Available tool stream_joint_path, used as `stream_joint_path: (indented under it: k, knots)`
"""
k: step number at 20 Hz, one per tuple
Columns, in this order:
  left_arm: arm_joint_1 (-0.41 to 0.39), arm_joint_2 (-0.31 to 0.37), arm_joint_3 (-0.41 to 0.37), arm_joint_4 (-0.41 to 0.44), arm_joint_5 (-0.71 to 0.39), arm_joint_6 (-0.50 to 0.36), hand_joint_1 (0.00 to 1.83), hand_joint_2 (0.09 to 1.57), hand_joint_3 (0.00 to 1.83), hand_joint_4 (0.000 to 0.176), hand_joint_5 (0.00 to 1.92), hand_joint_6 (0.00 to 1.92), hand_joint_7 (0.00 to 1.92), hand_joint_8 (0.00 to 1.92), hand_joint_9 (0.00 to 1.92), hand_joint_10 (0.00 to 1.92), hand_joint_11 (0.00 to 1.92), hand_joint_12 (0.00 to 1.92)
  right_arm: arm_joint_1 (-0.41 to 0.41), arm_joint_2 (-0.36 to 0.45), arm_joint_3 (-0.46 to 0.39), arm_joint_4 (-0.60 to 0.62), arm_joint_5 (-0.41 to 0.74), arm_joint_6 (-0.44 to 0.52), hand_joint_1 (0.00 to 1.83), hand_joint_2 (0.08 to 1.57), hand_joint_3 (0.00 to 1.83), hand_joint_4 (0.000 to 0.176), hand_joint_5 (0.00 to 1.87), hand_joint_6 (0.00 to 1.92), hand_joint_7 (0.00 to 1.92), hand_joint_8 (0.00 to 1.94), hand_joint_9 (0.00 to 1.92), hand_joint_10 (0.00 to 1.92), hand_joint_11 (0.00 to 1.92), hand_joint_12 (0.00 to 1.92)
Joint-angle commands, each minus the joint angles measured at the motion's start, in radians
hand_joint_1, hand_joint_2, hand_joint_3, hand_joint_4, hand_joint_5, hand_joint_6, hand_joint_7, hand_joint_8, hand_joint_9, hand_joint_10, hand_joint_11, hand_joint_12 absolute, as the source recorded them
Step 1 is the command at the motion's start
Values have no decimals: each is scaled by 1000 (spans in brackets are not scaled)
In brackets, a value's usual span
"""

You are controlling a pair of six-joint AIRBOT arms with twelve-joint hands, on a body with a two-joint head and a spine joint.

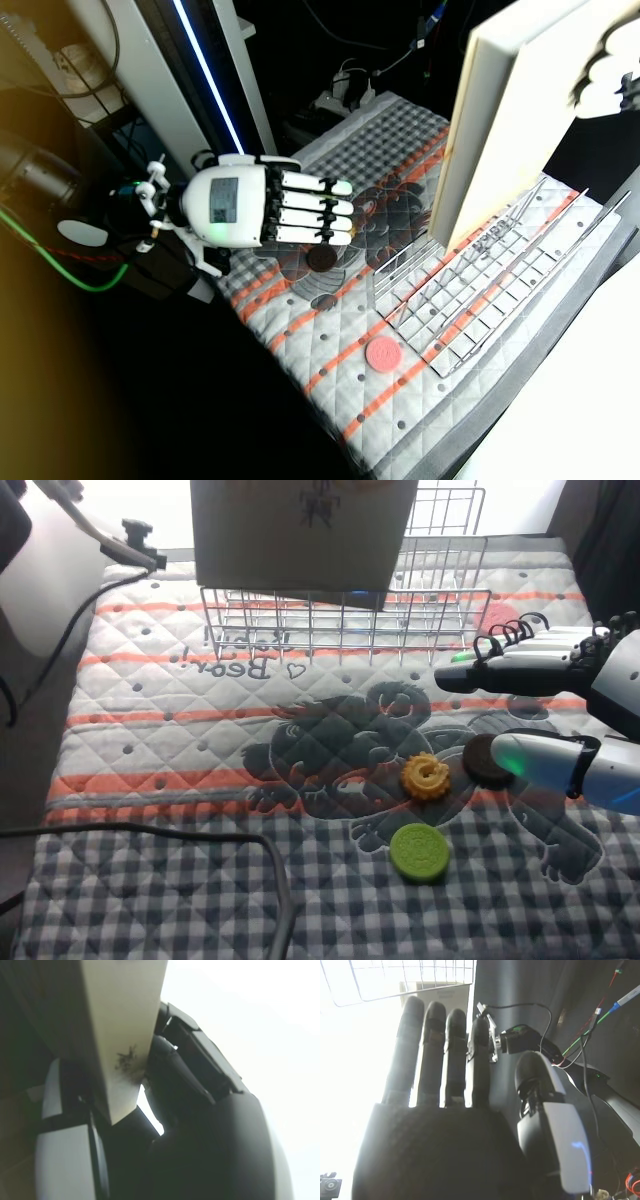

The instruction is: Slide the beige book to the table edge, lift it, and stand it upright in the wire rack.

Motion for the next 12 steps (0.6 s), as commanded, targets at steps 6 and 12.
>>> stream_joint_path:
  k: [6, 12]
  knots:
    - [26, -2, 18, -35, -108, -31, 1272, 1051, 0, 0, 1042, 783, 1232, 678, 1415, 107, 1035, 934, 3, -5, 5, 11, 127, 12, 251, 1376, 0, 15, 520, 2, 538, 2, 517, 3, 494, 24]
    - [46, -1, 19, -41, -105, -37, 1283, 1051, 7, 0, 1028, 788, 1221, 654, 1087, 503, 658, 1040, 0, -7, 5, 11, 128, 12, 264, 1375, 0, 6, 522, 1, 537, 0, 519, 3, 510, 29]
